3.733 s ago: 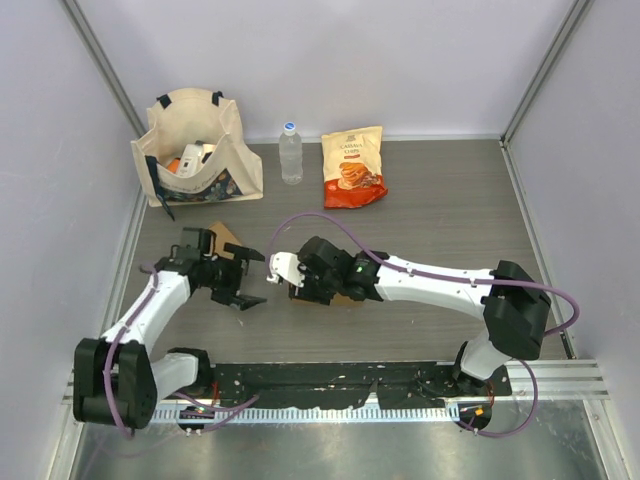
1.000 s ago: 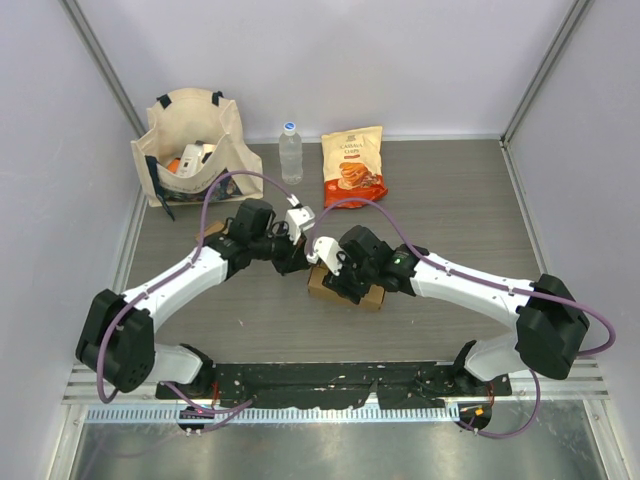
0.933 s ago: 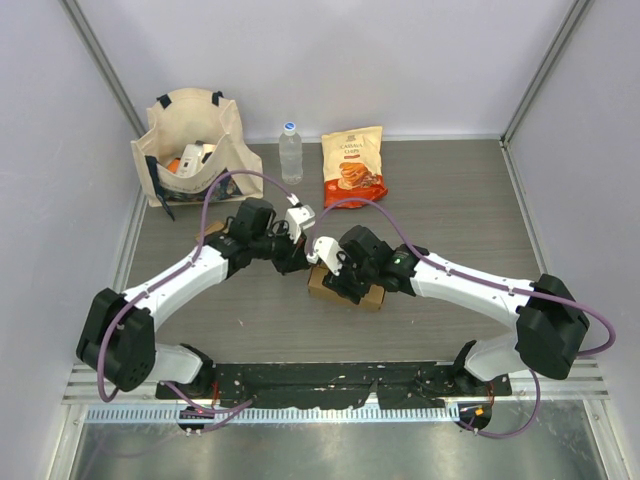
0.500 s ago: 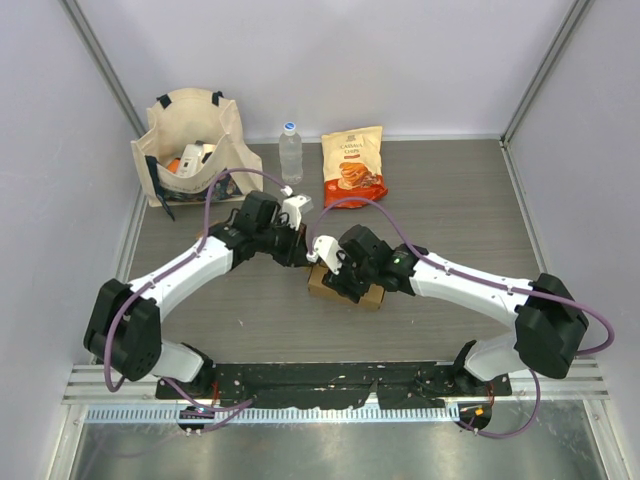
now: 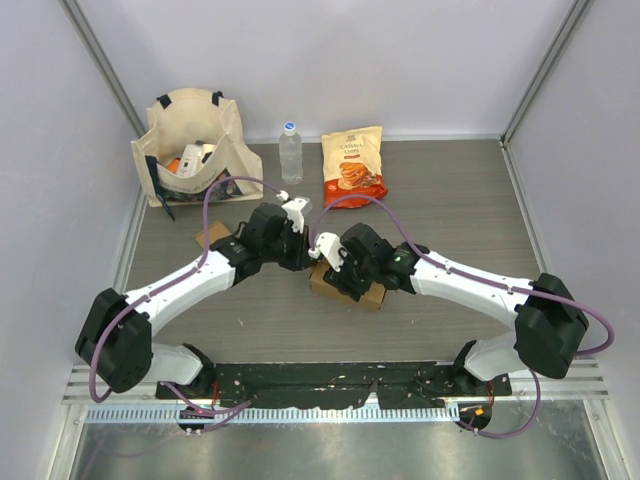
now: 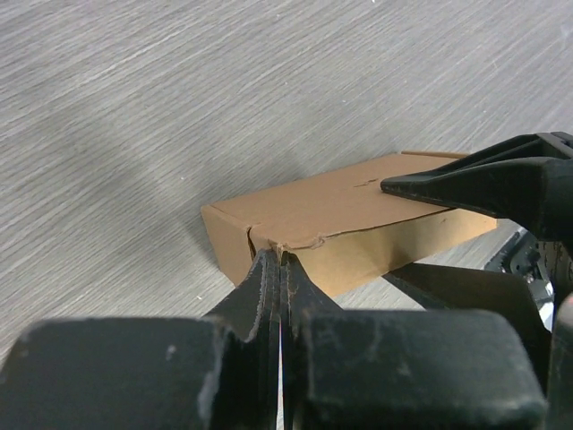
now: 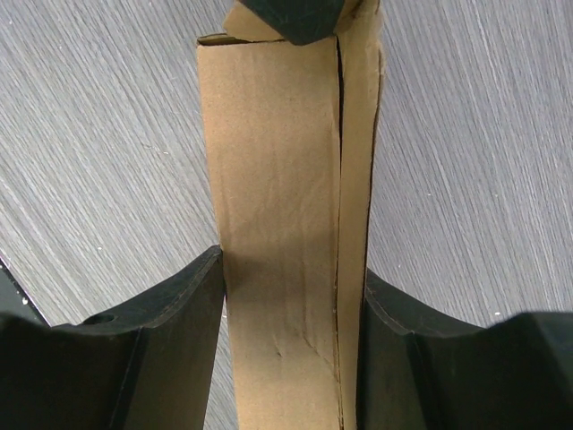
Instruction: Fold the paper box
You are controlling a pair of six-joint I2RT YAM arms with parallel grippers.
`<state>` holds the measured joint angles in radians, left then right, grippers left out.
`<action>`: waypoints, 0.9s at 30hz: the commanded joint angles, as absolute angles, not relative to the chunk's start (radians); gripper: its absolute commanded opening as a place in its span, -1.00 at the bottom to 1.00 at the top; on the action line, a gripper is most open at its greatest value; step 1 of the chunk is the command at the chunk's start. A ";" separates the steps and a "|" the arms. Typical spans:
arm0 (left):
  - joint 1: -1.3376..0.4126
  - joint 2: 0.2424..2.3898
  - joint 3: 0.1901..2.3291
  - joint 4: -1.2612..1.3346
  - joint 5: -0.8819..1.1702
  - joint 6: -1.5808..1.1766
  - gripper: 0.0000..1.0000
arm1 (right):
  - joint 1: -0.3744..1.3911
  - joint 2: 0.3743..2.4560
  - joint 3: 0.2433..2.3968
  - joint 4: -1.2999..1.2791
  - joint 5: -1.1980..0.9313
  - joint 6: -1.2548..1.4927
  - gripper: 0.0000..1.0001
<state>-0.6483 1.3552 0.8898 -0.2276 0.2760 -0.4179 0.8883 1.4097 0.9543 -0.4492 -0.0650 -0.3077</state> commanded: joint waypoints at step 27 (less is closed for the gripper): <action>-0.784 1.312 0.795 -0.235 0.146 -0.417 -1.00 | 0.862 1.158 1.182 -0.919 0.261 0.453 0.63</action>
